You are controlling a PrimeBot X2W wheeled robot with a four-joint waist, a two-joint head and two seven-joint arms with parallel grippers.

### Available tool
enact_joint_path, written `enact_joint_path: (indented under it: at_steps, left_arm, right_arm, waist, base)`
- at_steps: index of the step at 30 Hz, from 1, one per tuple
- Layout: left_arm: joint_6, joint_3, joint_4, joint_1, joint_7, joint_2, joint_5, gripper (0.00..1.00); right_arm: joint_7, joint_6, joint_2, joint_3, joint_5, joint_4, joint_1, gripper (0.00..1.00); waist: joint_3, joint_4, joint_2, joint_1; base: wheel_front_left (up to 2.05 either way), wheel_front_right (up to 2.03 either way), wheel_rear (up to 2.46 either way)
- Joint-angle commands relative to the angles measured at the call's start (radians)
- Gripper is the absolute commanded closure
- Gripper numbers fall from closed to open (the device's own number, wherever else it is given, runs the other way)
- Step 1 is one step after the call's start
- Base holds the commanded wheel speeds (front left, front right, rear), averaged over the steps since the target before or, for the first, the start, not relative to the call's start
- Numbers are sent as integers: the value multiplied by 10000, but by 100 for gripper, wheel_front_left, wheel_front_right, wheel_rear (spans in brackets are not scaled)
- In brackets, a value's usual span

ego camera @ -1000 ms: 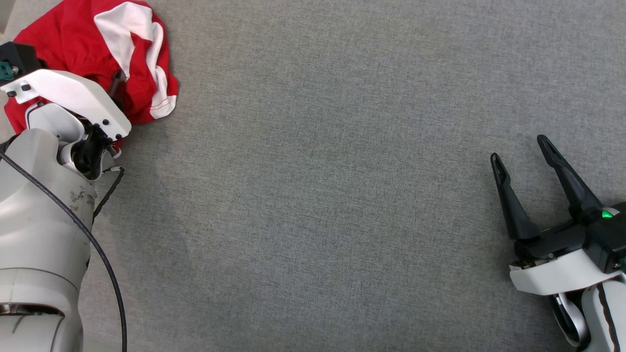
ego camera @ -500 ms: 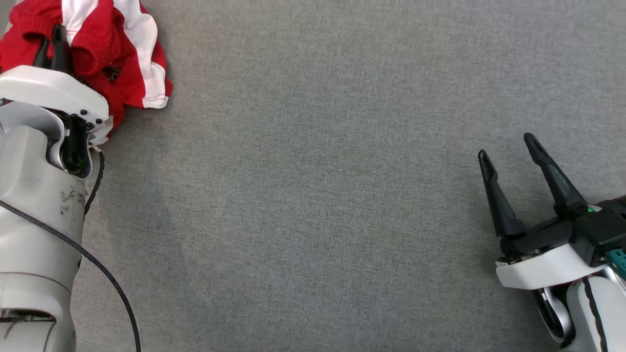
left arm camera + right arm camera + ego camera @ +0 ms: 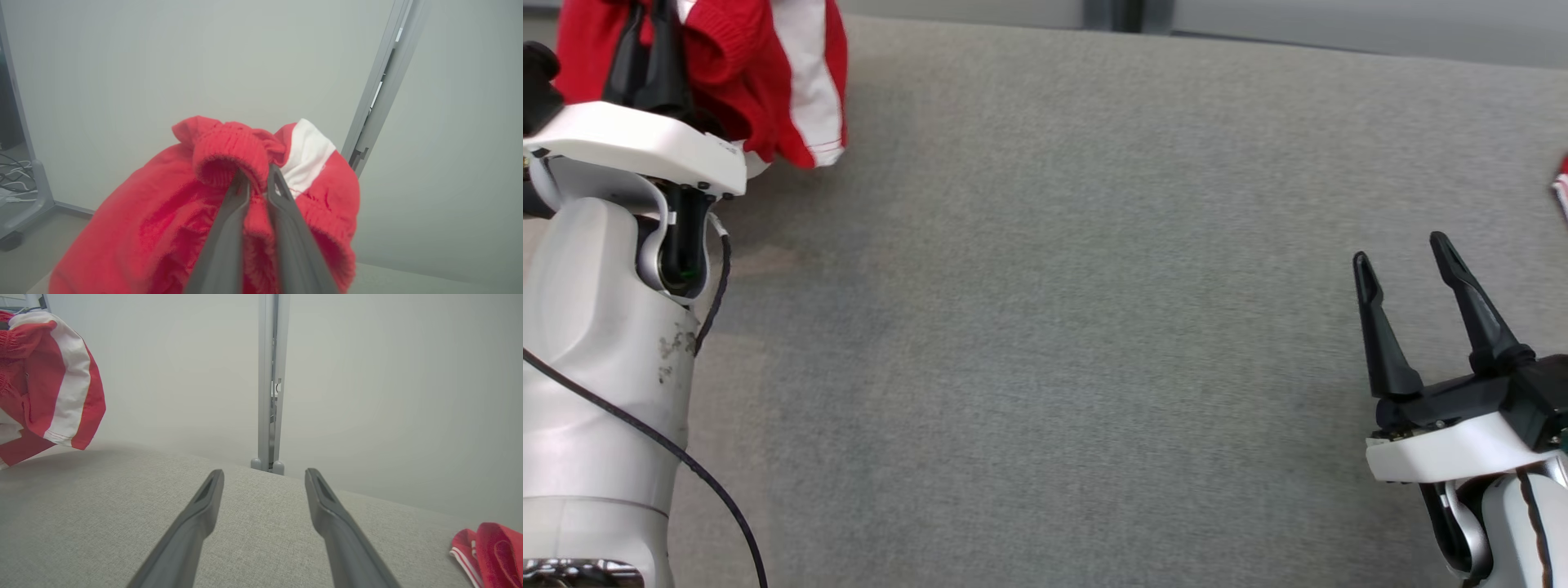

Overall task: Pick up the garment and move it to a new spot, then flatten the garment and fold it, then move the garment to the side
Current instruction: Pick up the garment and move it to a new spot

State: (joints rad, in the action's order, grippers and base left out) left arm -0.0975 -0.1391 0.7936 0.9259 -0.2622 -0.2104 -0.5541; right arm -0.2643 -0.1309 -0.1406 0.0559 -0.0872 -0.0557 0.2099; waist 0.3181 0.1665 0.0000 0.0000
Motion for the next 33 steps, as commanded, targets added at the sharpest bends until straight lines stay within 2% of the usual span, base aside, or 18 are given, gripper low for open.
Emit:
enact_joint_path:
  at_steps: [1, 7, 19, 27, 33]
  left_arm:
    - [-73, -65, -229, -181, 23, 41, 18, 100]
    - [-132, -463, -1765, -815, 590, 168, -48, 100]
    - [125, -1237, -3810, -1847, 1716, 679, -174, 100]
    - [227, -1969, -4384, -2538, 2324, 977, -58, 100]
    - [412, -2851, -4258, -3133, 2302, 916, 759, 100]
  right_arm:
    - [0, 2, 22, -139, -28, 34, -138, 0]
    - [0, 2, 306, -532, -94, 156, -213, 0]
    - [0, 2, 667, -809, -261, 213, -416, 0]
    - [0, 2, 791, -816, -359, 275, -392, 0]
    - [0, 2, 845, -862, -373, 327, -331, 0]
  waist:
    - [-380, -403, 0, 0]
    - [-898, -1508, 0, 0]
    - [-1013, -3390, 0, 0]
    - [-831, -3950, 0, 0]
    - [-513, -4095, 0, 0]
  base:
    - [0, 0, 0]
    - [0, 0, 0]
    - [0, 0, 0]
    - [0, 0, 0]
    - [0, 0, 0]
